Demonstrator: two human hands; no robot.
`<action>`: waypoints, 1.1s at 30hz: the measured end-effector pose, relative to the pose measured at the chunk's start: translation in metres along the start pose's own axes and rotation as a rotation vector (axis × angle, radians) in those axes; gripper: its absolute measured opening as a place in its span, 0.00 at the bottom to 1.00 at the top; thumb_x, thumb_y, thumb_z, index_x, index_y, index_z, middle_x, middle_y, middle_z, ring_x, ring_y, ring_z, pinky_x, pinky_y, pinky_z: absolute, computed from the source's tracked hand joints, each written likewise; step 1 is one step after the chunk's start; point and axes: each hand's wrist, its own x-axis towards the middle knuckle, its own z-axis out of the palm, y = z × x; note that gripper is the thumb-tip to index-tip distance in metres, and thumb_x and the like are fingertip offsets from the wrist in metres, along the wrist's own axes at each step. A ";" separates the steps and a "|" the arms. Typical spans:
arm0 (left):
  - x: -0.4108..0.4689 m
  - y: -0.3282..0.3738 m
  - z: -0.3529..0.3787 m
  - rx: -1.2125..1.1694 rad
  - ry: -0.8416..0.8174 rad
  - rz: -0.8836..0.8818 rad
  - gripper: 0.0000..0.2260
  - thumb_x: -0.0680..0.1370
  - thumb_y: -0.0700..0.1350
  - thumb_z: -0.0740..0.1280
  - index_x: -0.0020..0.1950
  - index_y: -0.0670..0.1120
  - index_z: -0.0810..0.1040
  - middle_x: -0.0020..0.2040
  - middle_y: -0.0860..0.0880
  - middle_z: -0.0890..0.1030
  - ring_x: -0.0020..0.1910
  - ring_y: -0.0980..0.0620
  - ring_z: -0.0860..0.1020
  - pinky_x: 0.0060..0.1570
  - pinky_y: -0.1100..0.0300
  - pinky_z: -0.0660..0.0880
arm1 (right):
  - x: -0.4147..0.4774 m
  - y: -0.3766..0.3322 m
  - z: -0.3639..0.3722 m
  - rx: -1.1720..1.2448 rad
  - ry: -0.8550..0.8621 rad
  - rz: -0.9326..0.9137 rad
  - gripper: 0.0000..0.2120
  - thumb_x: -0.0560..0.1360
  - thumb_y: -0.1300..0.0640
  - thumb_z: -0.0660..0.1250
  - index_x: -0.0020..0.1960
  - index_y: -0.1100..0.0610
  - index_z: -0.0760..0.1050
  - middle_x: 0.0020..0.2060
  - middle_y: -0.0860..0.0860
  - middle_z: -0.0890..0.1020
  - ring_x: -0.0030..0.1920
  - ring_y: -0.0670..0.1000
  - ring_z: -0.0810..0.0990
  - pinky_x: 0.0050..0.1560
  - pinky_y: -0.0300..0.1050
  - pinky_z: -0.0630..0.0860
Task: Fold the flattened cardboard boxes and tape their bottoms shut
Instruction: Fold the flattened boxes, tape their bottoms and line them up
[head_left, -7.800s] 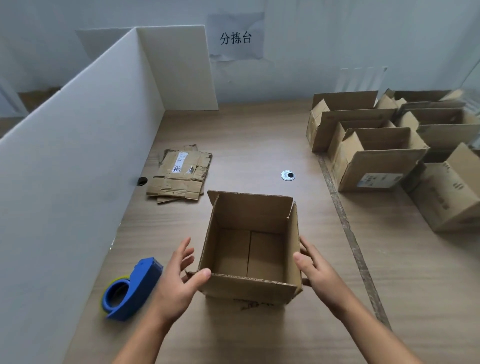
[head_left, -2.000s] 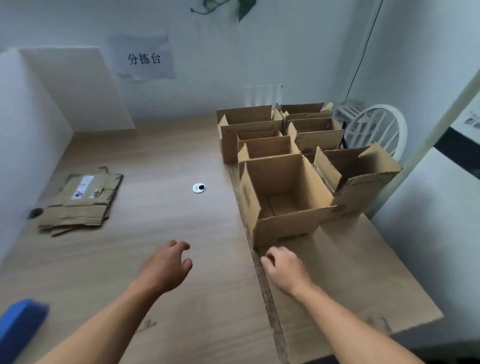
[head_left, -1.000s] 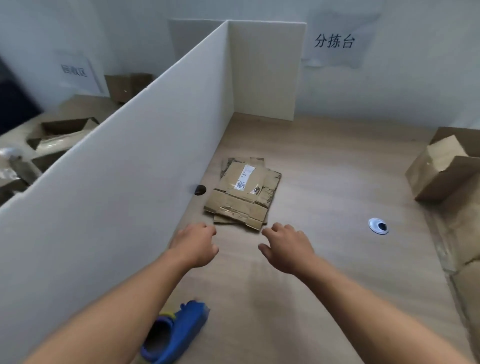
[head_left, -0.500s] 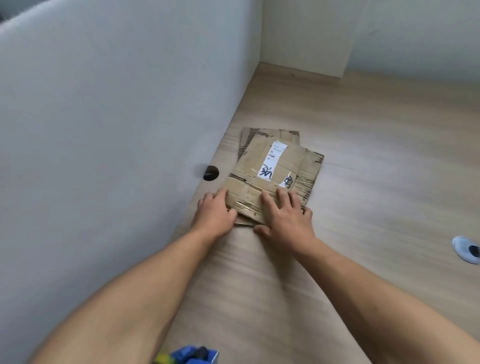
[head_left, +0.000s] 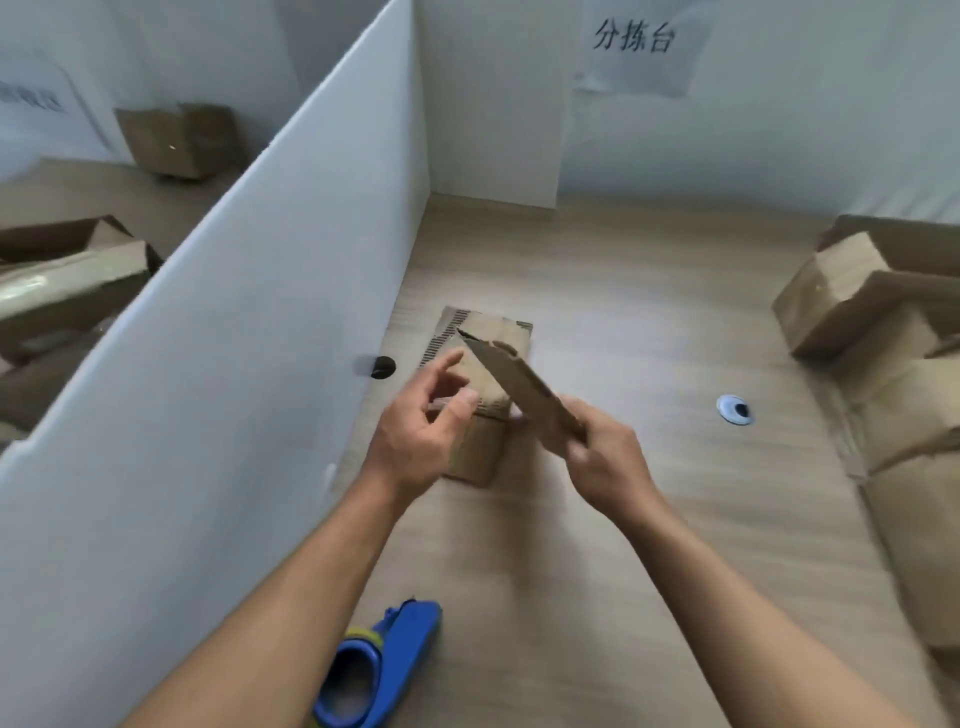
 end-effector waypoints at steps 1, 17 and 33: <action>-0.010 0.002 -0.004 -0.010 0.023 -0.029 0.23 0.75 0.55 0.66 0.71 0.57 0.72 0.59 0.55 0.78 0.59 0.62 0.76 0.59 0.67 0.73 | -0.020 -0.006 -0.014 0.129 0.036 0.070 0.05 0.77 0.53 0.66 0.49 0.46 0.81 0.39 0.38 0.82 0.42 0.40 0.78 0.45 0.39 0.75; -0.107 0.014 0.021 -0.400 -0.457 -0.130 0.26 0.71 0.54 0.71 0.68 0.48 0.75 0.61 0.49 0.83 0.61 0.50 0.80 0.56 0.59 0.78 | -0.202 0.003 -0.063 0.662 0.323 0.196 0.13 0.79 0.48 0.58 0.62 0.46 0.72 0.56 0.40 0.81 0.55 0.35 0.79 0.52 0.29 0.74; -0.211 -0.022 0.060 -0.114 -0.292 -0.028 0.40 0.73 0.46 0.67 0.80 0.60 0.51 0.78 0.61 0.61 0.76 0.58 0.62 0.68 0.50 0.73 | -0.257 0.084 -0.040 0.699 0.172 0.256 0.22 0.75 0.68 0.70 0.63 0.49 0.73 0.56 0.43 0.83 0.61 0.48 0.80 0.58 0.49 0.79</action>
